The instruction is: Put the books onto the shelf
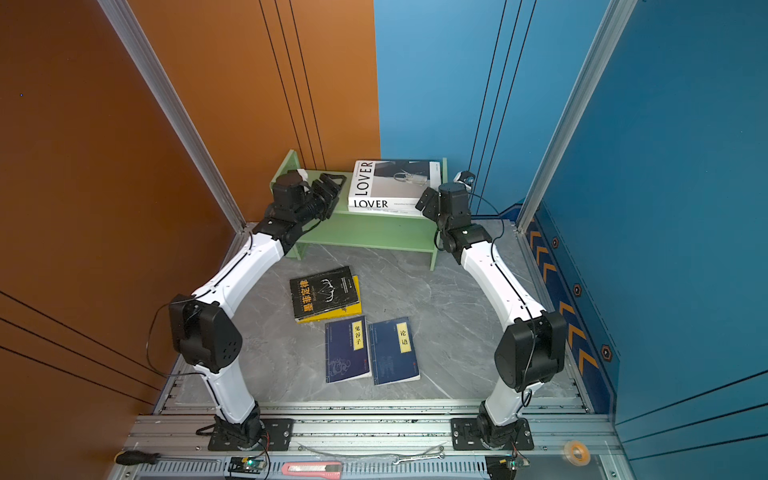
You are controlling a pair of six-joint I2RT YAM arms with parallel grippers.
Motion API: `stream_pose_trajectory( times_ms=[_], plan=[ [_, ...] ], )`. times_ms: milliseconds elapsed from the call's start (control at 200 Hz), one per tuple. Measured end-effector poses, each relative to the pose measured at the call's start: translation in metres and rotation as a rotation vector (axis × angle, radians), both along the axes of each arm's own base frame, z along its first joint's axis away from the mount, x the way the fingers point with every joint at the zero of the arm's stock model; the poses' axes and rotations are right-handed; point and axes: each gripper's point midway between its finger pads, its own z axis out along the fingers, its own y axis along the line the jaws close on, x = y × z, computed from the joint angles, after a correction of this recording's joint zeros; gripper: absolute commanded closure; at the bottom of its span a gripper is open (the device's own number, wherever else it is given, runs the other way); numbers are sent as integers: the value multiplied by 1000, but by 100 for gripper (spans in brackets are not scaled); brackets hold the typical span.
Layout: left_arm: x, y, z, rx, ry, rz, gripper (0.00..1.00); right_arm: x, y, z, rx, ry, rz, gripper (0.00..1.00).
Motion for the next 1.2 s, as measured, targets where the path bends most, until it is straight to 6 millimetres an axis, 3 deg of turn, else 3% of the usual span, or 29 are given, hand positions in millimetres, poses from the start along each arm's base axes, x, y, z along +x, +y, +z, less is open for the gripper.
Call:
stream_pose_trajectory(
  times_ms=[105, 371, 556, 606, 726, 871, 1081, 1202],
  plan=[
    [1, 8, 6, 35, -29, -14, 19, -4, 0, 1, -8, 7, 6, 2],
    [-13, -2, 10, 124, -102, -128, 17, -20, 4, 20, -21, -16, 52, 1],
    [-48, 15, 20, 191, -157, -152, 15, -44, 5, 48, -33, -62, 74, 0],
    [-61, 22, 25, 210, -175, -149, 9, -53, 5, 55, -37, -72, 81, 1],
    [-92, 37, 24, 279, -181, -140, 4, -77, 9, 58, -55, -73, 82, 1],
    [-125, 60, -7, 370, -85, -86, 2, -106, 19, 33, -71, -41, 73, 1],
    [-166, 109, -90, 438, 161, 14, 2, -135, 44, -37, -59, 68, 60, 2],
    [-185, 129, -139, 452, 280, 38, 2, -144, 64, -67, -28, 113, 64, 3]
  ],
)
